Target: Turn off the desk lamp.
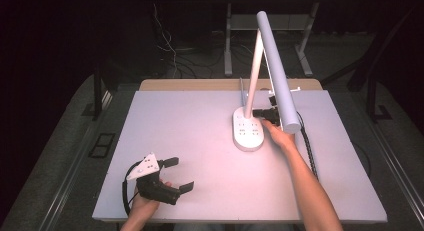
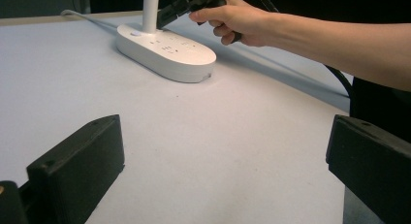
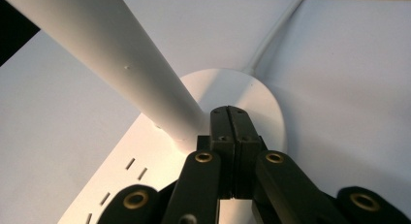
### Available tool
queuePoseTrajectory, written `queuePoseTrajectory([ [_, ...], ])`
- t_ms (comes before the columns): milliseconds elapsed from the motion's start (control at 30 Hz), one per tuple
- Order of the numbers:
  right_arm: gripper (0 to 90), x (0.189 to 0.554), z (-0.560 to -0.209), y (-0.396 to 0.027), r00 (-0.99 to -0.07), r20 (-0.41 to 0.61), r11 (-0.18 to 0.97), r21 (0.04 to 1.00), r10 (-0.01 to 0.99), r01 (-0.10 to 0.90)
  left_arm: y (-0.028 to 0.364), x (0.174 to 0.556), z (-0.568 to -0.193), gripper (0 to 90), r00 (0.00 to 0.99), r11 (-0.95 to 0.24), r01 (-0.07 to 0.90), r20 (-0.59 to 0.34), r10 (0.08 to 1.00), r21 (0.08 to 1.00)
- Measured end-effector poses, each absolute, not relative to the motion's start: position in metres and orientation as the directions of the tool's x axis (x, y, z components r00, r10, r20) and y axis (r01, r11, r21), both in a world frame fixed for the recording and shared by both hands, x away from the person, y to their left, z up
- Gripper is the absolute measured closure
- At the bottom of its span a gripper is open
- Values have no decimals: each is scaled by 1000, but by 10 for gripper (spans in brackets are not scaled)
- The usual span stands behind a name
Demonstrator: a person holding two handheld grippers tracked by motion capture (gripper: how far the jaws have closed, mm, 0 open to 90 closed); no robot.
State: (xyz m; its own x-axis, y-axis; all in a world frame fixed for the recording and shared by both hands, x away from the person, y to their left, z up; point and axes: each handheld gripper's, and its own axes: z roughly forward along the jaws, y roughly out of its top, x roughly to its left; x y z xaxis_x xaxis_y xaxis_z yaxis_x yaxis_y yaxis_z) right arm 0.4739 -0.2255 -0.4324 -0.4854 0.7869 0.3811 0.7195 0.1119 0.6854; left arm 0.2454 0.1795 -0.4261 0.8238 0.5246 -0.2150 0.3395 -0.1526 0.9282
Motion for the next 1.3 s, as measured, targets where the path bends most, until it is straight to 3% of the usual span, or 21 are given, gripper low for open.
queuePoseTrajectory([
  [633,900,476,-436,-230,-475,426,81,673,770,735,178,244,-426,0,825,-154,338,-213,523,928],
  [1300,900,472,-431,-229,-490,379,124,680,785,723,178,243,-425,0,825,-147,334,-212,524,931],
])
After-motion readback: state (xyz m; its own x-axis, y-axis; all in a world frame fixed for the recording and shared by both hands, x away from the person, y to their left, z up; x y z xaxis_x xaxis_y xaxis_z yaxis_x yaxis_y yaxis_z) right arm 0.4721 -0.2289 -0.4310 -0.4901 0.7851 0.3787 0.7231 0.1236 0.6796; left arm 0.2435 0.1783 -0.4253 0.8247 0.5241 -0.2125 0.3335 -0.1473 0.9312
